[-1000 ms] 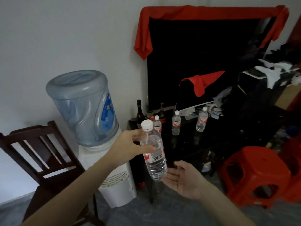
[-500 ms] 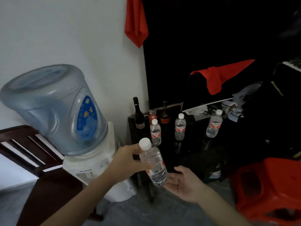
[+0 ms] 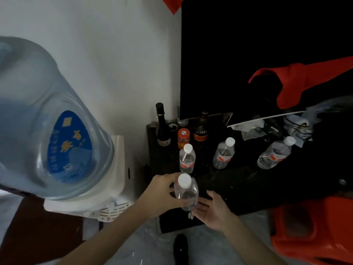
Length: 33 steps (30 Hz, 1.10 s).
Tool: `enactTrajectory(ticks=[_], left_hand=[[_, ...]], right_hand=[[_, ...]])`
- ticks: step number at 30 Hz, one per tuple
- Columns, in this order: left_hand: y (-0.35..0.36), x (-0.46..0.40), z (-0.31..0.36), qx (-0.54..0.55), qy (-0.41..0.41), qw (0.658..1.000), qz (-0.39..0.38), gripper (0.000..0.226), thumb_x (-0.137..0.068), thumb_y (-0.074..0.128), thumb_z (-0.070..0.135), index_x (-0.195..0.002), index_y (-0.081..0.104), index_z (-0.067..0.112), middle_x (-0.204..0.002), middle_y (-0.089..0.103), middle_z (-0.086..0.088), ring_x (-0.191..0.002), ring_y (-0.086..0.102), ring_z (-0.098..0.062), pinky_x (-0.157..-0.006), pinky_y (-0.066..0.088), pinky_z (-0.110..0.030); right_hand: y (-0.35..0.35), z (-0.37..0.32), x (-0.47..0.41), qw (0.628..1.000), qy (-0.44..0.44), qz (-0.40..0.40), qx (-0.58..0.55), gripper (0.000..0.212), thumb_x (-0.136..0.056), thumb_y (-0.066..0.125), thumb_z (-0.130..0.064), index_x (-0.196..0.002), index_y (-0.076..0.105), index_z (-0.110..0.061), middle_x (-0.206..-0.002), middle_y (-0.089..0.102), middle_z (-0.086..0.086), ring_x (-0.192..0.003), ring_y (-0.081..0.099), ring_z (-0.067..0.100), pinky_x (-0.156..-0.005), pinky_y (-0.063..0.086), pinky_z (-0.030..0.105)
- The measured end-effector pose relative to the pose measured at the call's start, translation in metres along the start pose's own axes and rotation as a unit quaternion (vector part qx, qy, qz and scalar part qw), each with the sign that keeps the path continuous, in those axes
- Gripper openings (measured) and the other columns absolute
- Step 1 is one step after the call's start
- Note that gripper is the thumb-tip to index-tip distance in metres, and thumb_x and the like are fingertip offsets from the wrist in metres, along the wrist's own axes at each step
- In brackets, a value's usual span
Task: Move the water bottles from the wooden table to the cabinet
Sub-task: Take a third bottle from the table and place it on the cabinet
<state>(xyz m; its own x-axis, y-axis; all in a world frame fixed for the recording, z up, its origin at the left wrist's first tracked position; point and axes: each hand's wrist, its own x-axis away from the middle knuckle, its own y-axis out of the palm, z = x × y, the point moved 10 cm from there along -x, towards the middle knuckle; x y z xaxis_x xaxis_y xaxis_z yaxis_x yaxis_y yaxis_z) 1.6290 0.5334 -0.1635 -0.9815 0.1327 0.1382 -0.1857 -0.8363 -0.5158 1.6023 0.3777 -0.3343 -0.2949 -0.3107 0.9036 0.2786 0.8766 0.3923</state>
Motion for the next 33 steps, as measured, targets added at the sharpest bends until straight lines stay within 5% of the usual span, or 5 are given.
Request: enactTrajectory(ticks=[12, 16, 21, 28, 33], left_hand=[[0.058, -0.061, -0.052, -0.039, 0.023, 0.993, -0.114, 0.056, -0.080, 0.074, 0.046, -0.127, 0.067, 0.017, -0.122, 0.071, 0.003, -0.107, 0.058, -0.005, -0.092, 0.031, 0.002], [0.068, -0.059, -0.073, -0.077, 0.019, 0.989, -0.123, 0.074, -0.078, 0.070, 0.056, -0.144, 0.055, 0.024, -0.140, 0.061, 0.008, -0.121, 0.053, -0.008, -0.102, 0.045, -0.020], [0.065, -0.058, -0.086, -0.080, 0.001, 0.992, -0.093, 0.068, -0.079, 0.074, 0.051, -0.140, 0.059, 0.025, -0.140, 0.063, 0.009, -0.121, 0.056, -0.006, -0.104, 0.048, -0.027], [0.078, -0.059, -0.091, -0.093, 0.001, 0.991, -0.093, 0.068, -0.079, 0.084, 0.028, -0.142, 0.057, 0.022, -0.142, 0.061, 0.006, -0.124, 0.053, -0.008, -0.098, 0.030, -0.001], [0.078, -0.063, -0.084, -0.133, -0.022, 0.983, -0.128, 0.086, -0.081, 0.084, 0.033, -0.154, 0.040, 0.032, -0.158, 0.045, 0.012, -0.142, 0.039, -0.002, -0.121, 0.034, -0.032]], right_hand=[[-0.024, -0.020, -0.079, 0.993, 0.009, 0.115, 0.017, 0.044, -0.101, 0.043, -0.038, -0.107, 0.062, 0.002, -0.103, 0.064, 0.024, -0.091, 0.061, 0.035, -0.078, 0.050, 0.042], [-0.026, -0.020, -0.085, 0.992, 0.025, 0.115, 0.043, 0.051, -0.103, 0.038, -0.042, -0.109, 0.059, 0.003, -0.100, 0.063, 0.022, -0.079, 0.060, 0.029, -0.068, 0.051, 0.037], [-0.024, -0.026, -0.086, 0.988, 0.036, 0.119, 0.089, 0.046, -0.103, 0.041, -0.040, -0.098, 0.057, 0.003, -0.102, 0.059, 0.024, -0.098, 0.059, 0.034, -0.109, 0.043, 0.044], [-0.026, -0.036, -0.082, 0.984, 0.028, 0.118, 0.131, 0.042, -0.103, 0.042, -0.037, -0.098, 0.058, 0.002, -0.100, 0.061, 0.023, -0.100, 0.059, 0.033, -0.100, 0.046, 0.043], [-0.018, -0.063, -0.050, 0.937, -0.006, 0.129, 0.324, 0.041, -0.102, 0.045, -0.036, -0.121, 0.059, -0.003, -0.121, 0.062, 0.015, -0.117, 0.058, 0.031, -0.094, 0.049, 0.040]])
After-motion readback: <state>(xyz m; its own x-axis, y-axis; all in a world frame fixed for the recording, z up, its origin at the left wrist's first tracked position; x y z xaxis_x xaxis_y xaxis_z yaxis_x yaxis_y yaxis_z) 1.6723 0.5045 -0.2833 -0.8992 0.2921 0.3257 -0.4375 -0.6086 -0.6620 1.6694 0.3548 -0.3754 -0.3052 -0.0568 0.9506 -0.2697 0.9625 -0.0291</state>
